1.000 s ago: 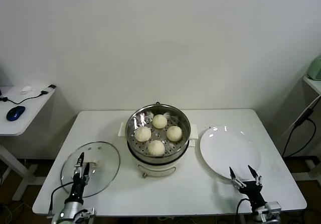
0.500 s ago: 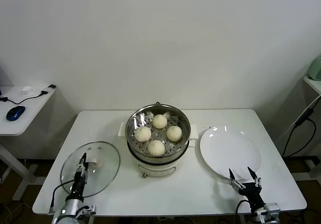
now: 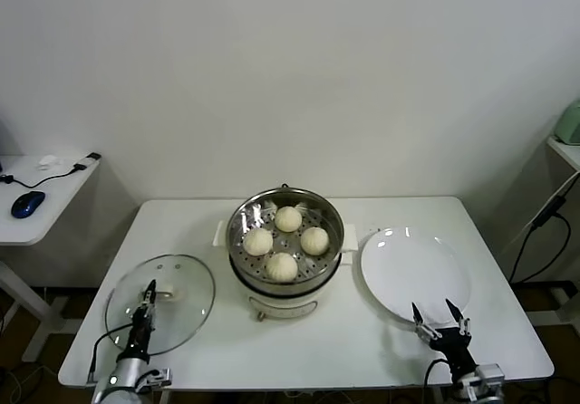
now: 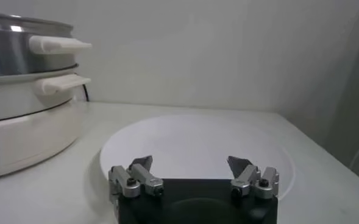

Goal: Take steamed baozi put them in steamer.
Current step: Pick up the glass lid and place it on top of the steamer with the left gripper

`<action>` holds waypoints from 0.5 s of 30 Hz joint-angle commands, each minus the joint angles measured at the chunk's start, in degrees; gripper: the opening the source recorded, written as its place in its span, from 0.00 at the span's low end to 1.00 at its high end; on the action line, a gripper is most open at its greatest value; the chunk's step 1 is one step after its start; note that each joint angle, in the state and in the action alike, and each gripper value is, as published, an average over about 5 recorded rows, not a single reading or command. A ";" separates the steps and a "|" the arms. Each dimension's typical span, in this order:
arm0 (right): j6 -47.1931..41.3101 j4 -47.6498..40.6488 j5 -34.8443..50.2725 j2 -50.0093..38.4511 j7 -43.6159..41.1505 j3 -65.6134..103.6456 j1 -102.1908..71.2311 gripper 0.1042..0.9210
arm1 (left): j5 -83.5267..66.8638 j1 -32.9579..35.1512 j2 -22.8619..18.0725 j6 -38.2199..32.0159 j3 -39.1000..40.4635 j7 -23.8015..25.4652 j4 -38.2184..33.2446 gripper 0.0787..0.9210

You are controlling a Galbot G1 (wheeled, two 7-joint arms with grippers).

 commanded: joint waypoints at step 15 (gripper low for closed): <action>-5.86 3.11 -5.71 0.81 2.78 0.97 1.21 0.88 | -19.60 -2.05 11.72 29.01 4.85 35.44 -47.80 0.07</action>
